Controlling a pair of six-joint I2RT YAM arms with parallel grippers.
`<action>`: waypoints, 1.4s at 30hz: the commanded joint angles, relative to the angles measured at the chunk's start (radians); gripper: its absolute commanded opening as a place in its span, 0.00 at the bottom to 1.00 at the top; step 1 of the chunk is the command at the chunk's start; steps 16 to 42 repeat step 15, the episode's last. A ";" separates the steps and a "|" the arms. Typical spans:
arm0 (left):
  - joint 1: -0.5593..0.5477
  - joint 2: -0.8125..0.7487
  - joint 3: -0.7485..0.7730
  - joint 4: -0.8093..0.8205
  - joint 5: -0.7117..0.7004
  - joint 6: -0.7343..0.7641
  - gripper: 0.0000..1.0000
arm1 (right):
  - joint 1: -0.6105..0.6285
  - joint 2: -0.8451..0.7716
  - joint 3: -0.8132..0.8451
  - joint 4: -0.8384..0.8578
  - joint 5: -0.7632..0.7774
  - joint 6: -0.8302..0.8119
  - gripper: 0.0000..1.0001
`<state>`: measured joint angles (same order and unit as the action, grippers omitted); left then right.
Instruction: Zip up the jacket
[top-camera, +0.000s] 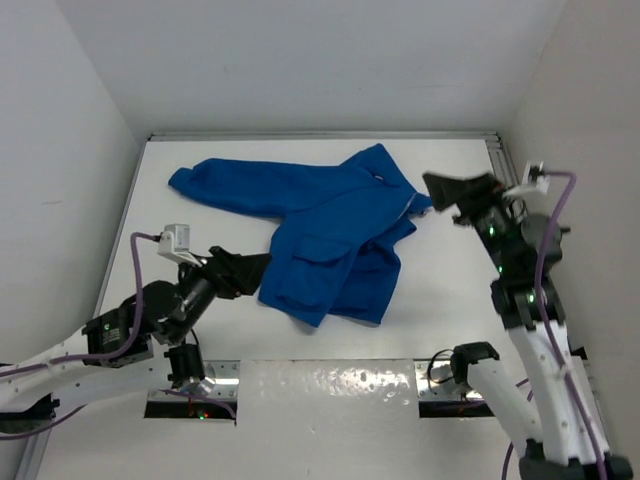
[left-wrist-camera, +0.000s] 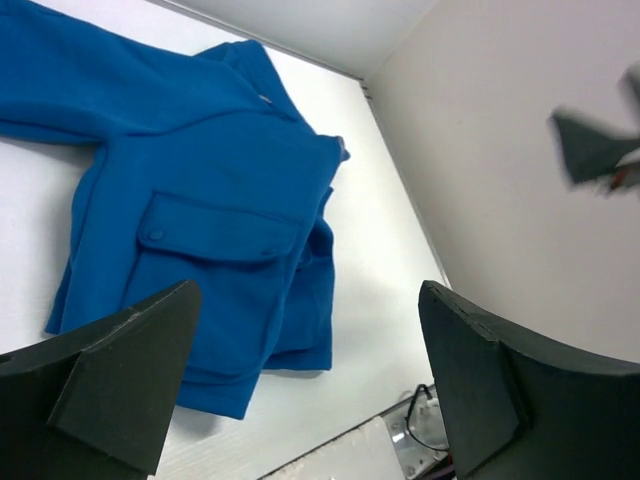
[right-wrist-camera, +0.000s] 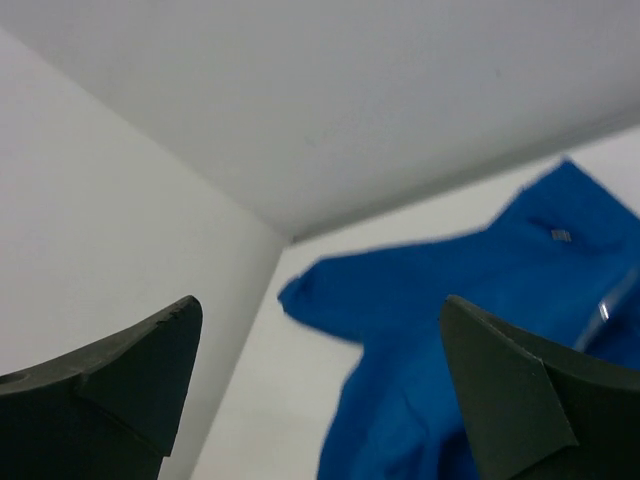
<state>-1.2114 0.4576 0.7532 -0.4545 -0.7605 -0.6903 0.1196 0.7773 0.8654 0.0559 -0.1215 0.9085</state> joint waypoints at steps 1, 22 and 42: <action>-0.007 -0.063 0.000 -0.010 0.041 -0.006 0.89 | 0.000 -0.208 -0.144 -0.207 -0.110 -0.029 0.99; -0.007 -0.183 -0.104 0.056 0.108 0.014 0.88 | 0.000 -0.633 -0.128 -0.807 0.025 -0.189 0.99; -0.007 -0.183 -0.104 0.056 0.108 0.014 0.88 | 0.000 -0.633 -0.128 -0.807 0.025 -0.189 0.99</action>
